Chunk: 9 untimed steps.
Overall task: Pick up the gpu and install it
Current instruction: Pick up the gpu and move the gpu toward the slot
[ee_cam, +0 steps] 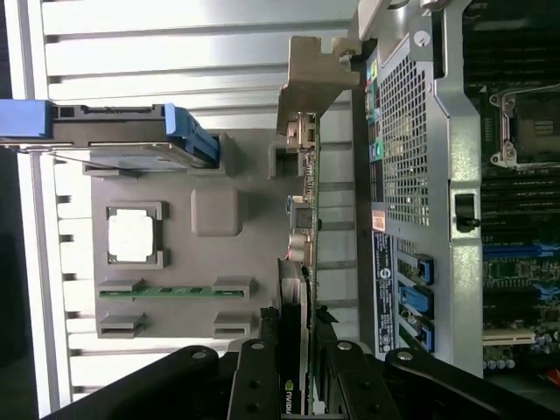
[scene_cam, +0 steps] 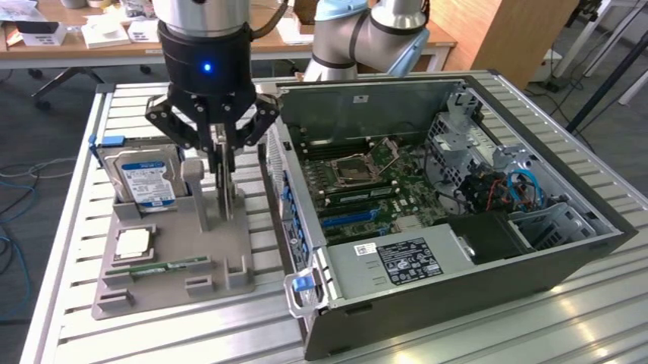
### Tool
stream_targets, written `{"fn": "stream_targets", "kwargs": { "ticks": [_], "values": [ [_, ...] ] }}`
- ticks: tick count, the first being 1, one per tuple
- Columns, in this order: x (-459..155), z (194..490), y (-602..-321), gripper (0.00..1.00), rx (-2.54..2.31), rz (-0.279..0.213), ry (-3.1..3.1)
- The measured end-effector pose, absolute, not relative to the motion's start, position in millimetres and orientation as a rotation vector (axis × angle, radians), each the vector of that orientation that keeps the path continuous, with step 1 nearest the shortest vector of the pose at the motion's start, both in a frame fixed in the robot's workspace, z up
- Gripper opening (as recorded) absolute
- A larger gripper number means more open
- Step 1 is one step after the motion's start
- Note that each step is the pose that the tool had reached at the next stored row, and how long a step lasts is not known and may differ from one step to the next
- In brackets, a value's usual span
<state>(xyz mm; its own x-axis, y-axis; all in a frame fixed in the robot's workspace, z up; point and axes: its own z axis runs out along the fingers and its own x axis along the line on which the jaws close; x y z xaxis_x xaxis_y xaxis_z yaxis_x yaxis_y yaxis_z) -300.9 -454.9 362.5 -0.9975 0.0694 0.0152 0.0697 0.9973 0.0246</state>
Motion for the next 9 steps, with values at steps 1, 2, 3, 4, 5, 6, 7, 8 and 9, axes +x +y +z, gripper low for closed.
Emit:
{"fn": "stream_targets", "kwargs": {
  "ticks": [1, 2, 3, 4, 5, 6, 7, 8, 9],
  "values": [
    [-301, 365, -455, 0.26, -0.108, -0.039, -3.125],
    [-301, 368, -455, 0.26, -0.106, -0.038, -3.125],
    [-301, 371, -455, 0.26, -0.104, -0.038, -3.125],
    [-301, 373, -455, 0.26, -0.102, -0.037, -3.125],
    [-301, 376, -455, 0.26, -0.100, -0.036, -3.126],
    [-301, 379, -455, 0.26, -0.099, -0.036, -3.126],
    [-301, 381, -455, 0.26, -0.096, -0.035, -3.126],
    [-301, 384, -455, 0.26, -0.094, -0.035, -3.126],
    [-301, 386, -455, 0.26, -0.091, -0.035, -3.126]
  ]
}}
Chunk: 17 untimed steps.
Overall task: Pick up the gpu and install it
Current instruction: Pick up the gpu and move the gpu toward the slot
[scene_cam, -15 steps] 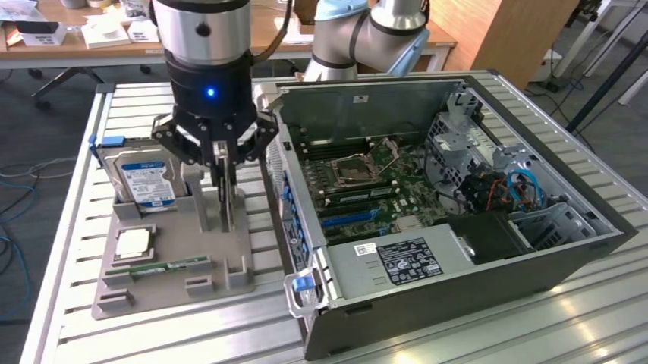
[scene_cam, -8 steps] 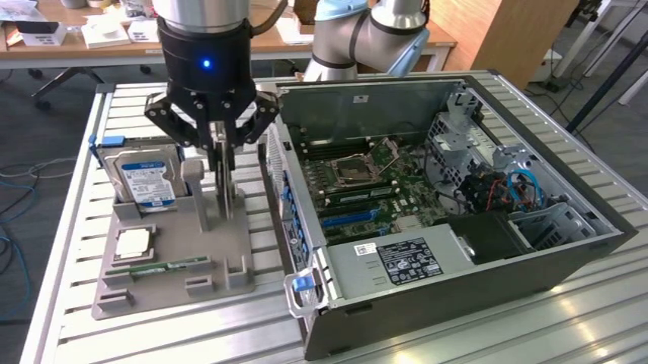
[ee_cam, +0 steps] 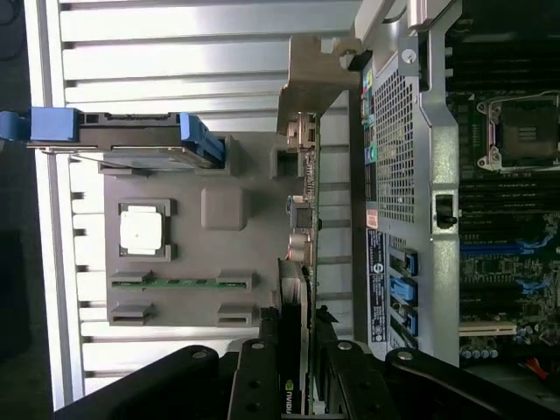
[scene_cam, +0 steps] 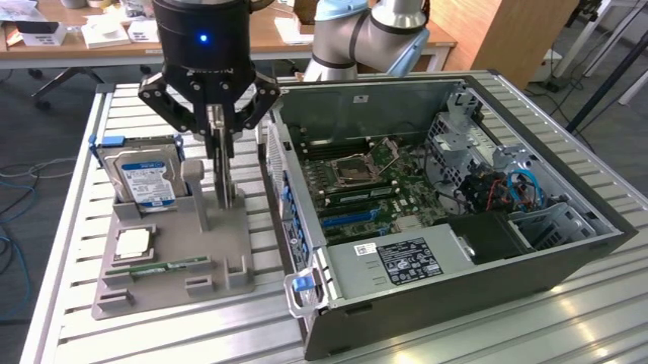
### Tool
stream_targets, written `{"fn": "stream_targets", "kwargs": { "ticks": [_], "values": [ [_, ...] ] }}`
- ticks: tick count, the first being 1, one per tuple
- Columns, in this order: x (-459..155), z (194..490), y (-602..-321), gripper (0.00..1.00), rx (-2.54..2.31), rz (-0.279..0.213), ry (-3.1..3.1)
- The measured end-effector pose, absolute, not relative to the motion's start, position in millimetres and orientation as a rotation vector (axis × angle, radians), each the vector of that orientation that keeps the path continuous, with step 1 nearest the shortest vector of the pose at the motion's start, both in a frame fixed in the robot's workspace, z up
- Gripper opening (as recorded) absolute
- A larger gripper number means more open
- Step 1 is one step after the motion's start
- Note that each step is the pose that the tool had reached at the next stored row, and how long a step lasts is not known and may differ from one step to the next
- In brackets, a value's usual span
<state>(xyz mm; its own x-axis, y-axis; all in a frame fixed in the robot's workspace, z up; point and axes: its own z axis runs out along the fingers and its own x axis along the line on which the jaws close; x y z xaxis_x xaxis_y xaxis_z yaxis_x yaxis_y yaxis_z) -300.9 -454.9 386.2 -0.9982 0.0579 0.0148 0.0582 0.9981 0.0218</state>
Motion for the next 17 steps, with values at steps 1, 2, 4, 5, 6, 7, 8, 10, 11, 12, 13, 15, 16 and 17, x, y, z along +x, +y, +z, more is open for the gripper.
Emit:
{"fn": "stream_targets", "kwargs": {
  "ticks": [1, 2, 4, 5, 6, 7, 8, 10, 11, 12, 13, 15, 16, 17],
  "values": [
    [-301, 388, -455, 0.26, -0.088, -0.034, -3.126],
    [-301, 391, -455, 0.26, -0.085, -0.034, -3.126],
    [-301, 395, -455, 0.26, -0.077, -0.033, -3.127],
    [-301, 397, -455, 0.26, -0.072, -0.033, -3.127],
    [-301, 398, -455, 0.26, -0.067, -0.032, -3.128],
    [-301, 400, -455, 0.26, -0.062, -0.032, -3.128],
    [-301, 402, -455, 0.26, -0.058, -0.031, -3.128],
    [-301, 406, -455, 0.26, -0.049, -0.030, -3.128],
    [-301, 407, -455, 0.26, -0.045, -0.029, -3.129],
    [-301, 409, -455, 0.26, -0.041, -0.028, -3.129],
    [-301, 410, -455, 0.26, -0.038, -0.027, -3.129],
    [-301, 412, -455, 0.26, -0.034, -0.027, -3.129],
    [-301, 413, -455, 0.26, -0.033, -0.026, -3.129],
    [-301, 414, -455, 0.26, -0.032, -0.026, -3.129]
  ]
}}
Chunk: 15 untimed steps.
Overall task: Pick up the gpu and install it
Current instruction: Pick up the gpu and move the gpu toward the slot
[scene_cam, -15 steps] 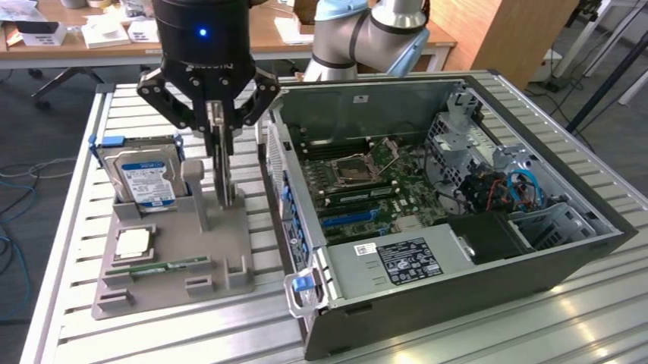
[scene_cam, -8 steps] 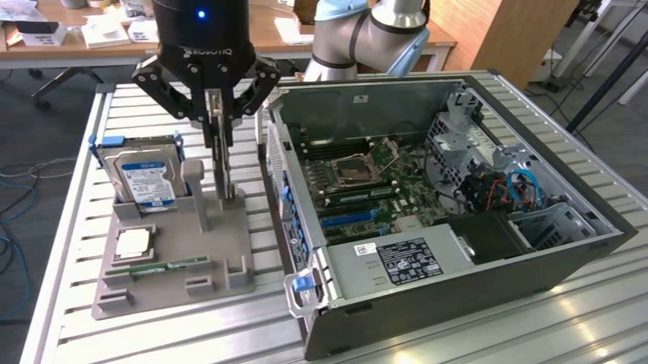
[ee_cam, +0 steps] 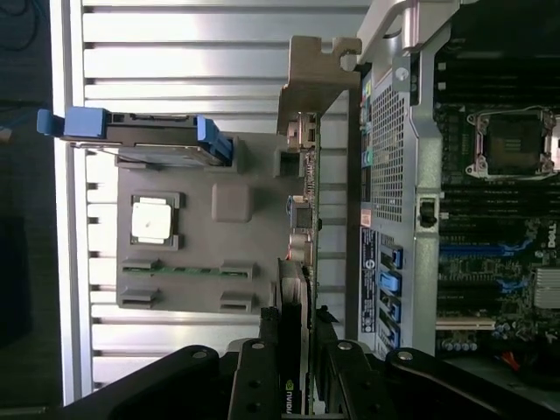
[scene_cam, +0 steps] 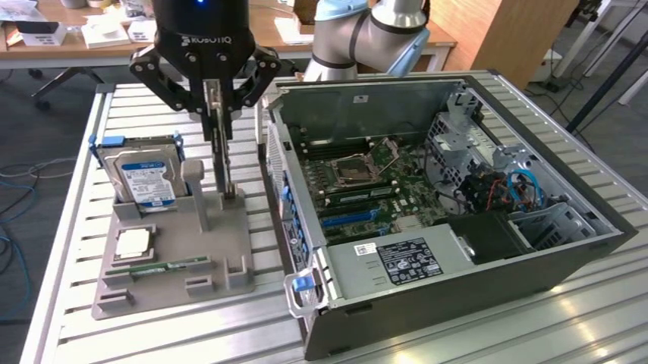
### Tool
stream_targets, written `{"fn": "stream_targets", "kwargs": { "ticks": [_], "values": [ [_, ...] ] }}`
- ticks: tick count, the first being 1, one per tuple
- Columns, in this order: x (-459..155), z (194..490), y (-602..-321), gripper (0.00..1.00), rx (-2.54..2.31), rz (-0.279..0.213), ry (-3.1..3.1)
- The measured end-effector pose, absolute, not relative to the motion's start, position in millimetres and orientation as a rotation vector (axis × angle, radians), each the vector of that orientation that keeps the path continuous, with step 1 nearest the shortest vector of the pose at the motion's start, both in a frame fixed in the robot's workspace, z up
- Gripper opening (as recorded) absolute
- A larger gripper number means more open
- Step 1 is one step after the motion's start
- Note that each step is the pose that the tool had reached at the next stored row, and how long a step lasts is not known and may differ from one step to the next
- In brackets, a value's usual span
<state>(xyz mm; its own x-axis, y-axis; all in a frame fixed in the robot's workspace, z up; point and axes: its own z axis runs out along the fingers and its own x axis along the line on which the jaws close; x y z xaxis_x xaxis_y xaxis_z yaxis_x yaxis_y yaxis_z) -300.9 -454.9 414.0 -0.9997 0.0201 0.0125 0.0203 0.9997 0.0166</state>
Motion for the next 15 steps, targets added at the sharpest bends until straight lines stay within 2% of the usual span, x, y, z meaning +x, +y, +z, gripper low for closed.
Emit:
{"fn": "stream_targets", "kwargs": {
  "ticks": [15],
  "values": [
    [-301, 429, -455, 0.26, -0.024, -0.026, -3.130]
  ]
}}
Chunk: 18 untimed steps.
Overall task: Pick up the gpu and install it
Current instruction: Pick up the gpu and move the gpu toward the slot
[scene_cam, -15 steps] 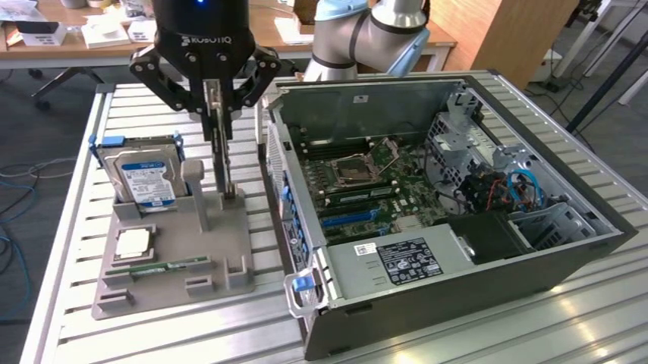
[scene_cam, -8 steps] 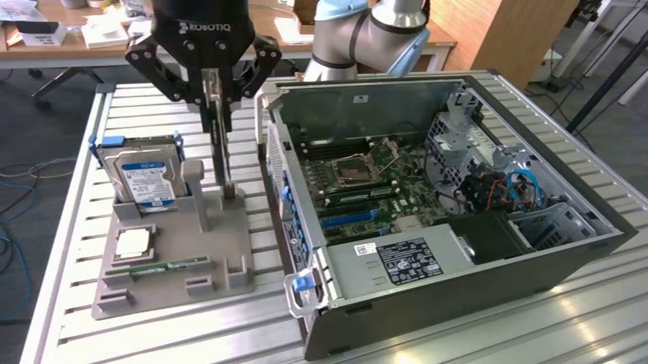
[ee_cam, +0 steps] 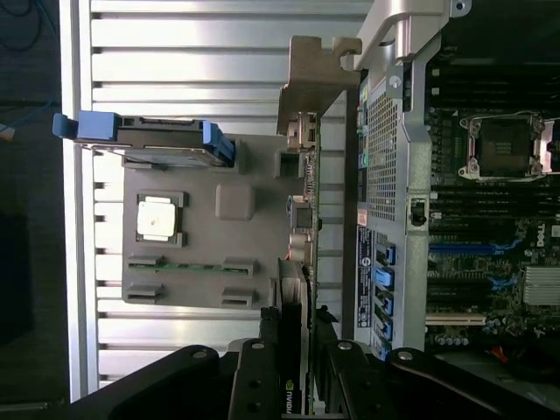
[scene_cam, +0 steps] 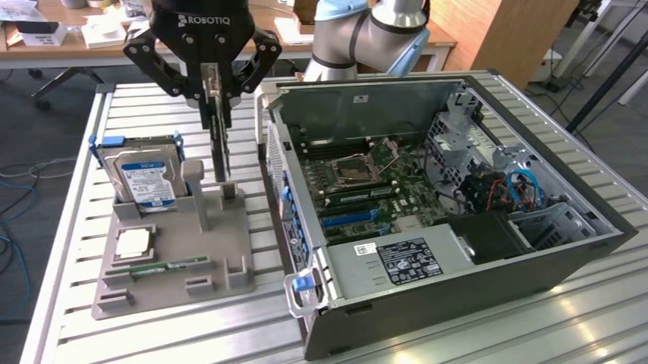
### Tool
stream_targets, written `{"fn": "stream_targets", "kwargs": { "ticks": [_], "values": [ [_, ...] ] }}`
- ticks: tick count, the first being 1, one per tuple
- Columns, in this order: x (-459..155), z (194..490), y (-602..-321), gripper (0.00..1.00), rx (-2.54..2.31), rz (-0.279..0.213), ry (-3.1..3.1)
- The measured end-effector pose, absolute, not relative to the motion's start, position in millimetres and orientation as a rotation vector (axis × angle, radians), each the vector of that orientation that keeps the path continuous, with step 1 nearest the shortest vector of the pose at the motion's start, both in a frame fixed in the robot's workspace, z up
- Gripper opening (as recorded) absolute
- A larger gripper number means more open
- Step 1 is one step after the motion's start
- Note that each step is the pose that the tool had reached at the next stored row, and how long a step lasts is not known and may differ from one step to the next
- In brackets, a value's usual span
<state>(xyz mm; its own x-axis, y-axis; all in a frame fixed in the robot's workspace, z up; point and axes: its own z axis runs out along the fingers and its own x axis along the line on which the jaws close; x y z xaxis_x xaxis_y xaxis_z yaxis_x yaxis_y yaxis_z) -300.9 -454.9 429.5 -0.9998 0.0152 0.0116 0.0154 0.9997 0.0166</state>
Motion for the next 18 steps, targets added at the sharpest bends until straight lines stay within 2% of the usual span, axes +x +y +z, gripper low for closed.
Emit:
{"fn": "stream_targets", "kwargs": {
  "ticks": [18],
  "values": [
    [-250, 429, -455, 0.26, -0.024, -0.026, -3.130]
  ]
}}
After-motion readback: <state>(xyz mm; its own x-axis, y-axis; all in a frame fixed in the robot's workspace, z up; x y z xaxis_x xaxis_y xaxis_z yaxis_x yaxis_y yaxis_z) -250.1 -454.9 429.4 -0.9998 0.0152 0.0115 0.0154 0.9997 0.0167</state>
